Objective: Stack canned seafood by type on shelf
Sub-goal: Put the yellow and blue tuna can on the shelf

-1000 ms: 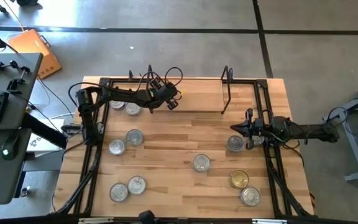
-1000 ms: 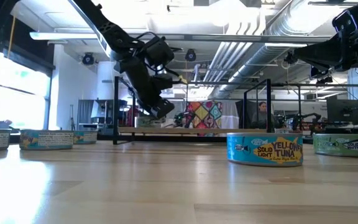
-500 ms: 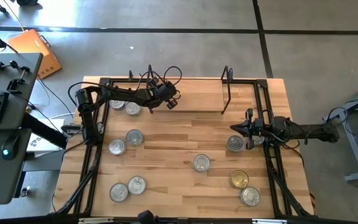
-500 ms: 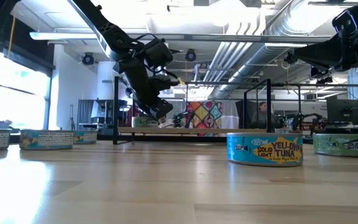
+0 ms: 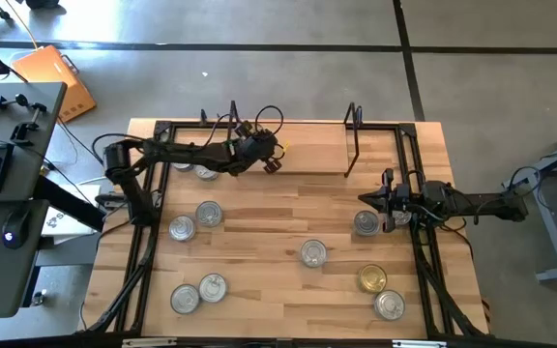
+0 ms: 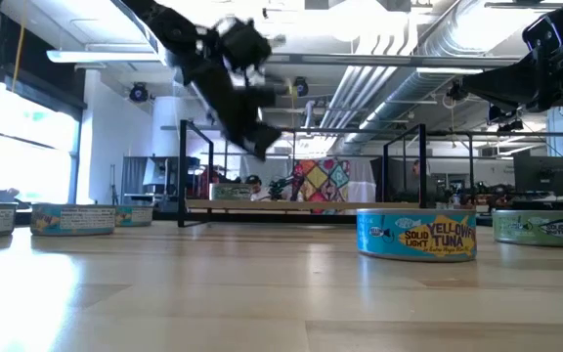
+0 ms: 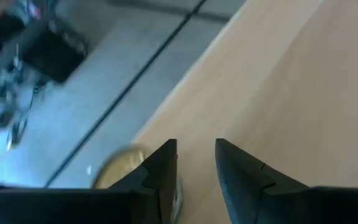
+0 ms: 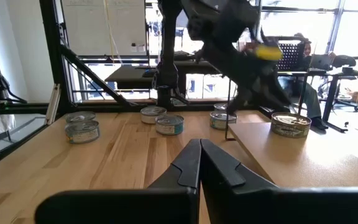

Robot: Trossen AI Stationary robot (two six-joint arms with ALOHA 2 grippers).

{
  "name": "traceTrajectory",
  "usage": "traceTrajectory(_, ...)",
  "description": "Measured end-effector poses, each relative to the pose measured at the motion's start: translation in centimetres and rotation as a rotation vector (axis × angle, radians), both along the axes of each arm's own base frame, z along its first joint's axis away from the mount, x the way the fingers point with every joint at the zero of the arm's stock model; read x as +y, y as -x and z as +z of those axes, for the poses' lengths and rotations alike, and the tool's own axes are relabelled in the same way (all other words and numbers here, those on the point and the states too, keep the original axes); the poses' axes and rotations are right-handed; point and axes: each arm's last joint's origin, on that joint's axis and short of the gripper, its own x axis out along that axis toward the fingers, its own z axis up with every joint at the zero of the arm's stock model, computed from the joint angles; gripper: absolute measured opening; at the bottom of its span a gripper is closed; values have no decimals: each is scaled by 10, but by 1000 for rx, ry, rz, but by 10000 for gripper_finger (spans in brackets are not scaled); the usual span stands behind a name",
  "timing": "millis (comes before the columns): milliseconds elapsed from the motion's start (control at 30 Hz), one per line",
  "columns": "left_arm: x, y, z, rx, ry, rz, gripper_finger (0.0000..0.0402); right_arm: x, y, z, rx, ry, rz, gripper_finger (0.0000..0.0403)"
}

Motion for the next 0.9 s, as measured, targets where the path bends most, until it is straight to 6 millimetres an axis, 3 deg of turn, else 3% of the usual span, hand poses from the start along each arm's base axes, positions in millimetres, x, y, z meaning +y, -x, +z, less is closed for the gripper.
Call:
traceTrajectory(267, -54, 9, 61, -121, -97, -186, 104, 0, 0, 0, 0, 0, -1, 0)
traceTrajectory(533, -143, 47, 113, -131, -181, -448, 98, 0, 0, 0, 0, 0, -1, 0)
traceTrajectory(733, -208, 94, 124, -64, -144, -706, 76, 0, 0, 0, 0, 0, -1, 0)
traceTrajectory(900, -249, 124, 108, -30, -71, -851, 58, 0, 0, 0, 0, 0, 0, 0)
